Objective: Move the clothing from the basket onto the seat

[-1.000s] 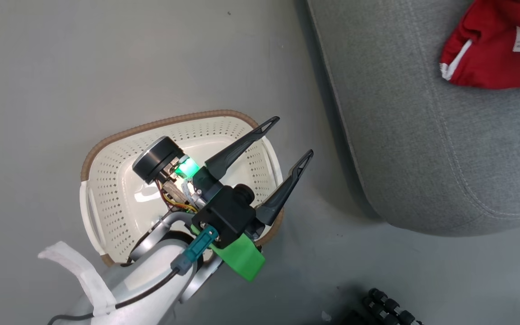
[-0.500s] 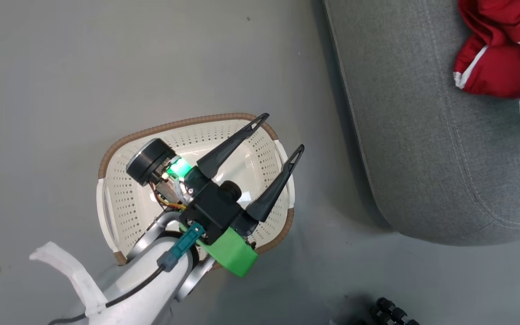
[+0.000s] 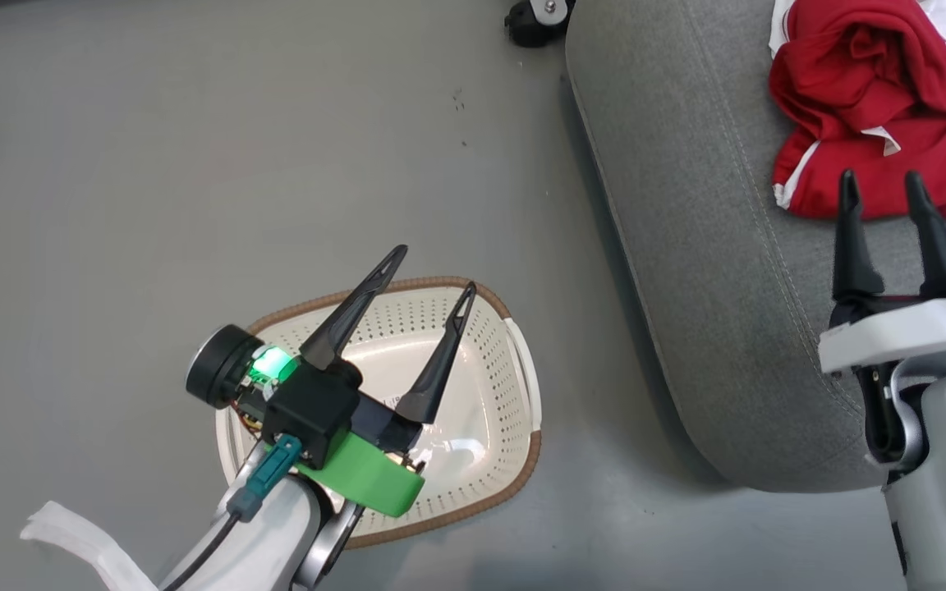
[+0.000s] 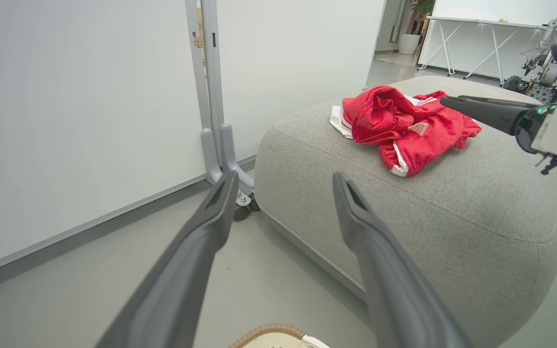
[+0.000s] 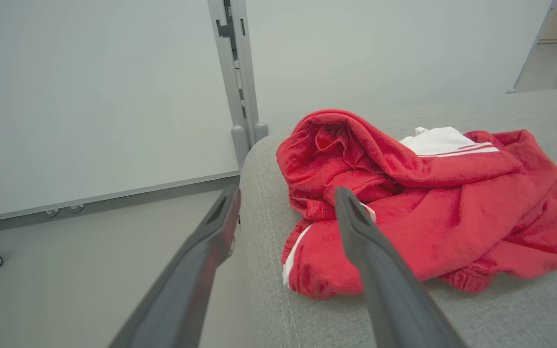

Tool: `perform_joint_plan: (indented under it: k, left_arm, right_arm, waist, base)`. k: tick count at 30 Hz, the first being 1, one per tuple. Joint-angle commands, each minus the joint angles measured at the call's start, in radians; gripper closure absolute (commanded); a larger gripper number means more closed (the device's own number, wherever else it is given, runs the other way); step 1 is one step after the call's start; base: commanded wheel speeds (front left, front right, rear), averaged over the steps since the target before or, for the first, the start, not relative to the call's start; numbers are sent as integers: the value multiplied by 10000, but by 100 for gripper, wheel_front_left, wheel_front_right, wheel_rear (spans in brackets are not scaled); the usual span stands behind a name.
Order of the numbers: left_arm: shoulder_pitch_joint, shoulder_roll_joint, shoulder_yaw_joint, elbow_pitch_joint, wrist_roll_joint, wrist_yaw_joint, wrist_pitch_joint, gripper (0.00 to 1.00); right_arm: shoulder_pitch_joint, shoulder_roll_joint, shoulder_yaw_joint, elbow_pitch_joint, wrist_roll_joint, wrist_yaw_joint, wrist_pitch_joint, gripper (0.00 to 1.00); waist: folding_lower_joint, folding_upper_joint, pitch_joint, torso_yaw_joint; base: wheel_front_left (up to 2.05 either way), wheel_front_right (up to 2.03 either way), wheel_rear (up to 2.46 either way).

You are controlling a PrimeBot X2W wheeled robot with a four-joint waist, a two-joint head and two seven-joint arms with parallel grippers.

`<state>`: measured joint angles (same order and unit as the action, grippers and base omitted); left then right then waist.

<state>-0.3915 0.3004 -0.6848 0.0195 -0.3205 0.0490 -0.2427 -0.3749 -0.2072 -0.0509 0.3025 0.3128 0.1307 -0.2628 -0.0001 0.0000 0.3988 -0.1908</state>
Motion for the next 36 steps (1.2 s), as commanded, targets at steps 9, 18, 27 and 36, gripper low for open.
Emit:
perform_joint_plan:
  k: [9,18,27,36]
  left_arm:
    - [934,-123,1146,407,-539,413,-225,0]
    - [2202,-496,3115,266,-325,399,-225,0]
    - [3231,-891,4382,465,29,57,-216,0]
    - [3906,-1221,4937,975,485,-441,-215,0]
  right_arm:
    - [1823,645,487,-2164,-556,-1,472,0]
    - [2957,932,553,-3583,-915,-3,1303,0]
    - [3816,1152,557,-3966,-1020,-3,1715,0]
    - [4453,1323,548,-4090,-1097,-1,1977,0]
  waist:
    - [1,0,-1330,1260]
    - [1,0,-1917,2102]
    - [1,0,-2564,2275]
    - [1,0,-3132,2187]
  base:
    - [0,0,0]
    - [0,0,0]
    - [0,0,0]
    - [0,0,0]
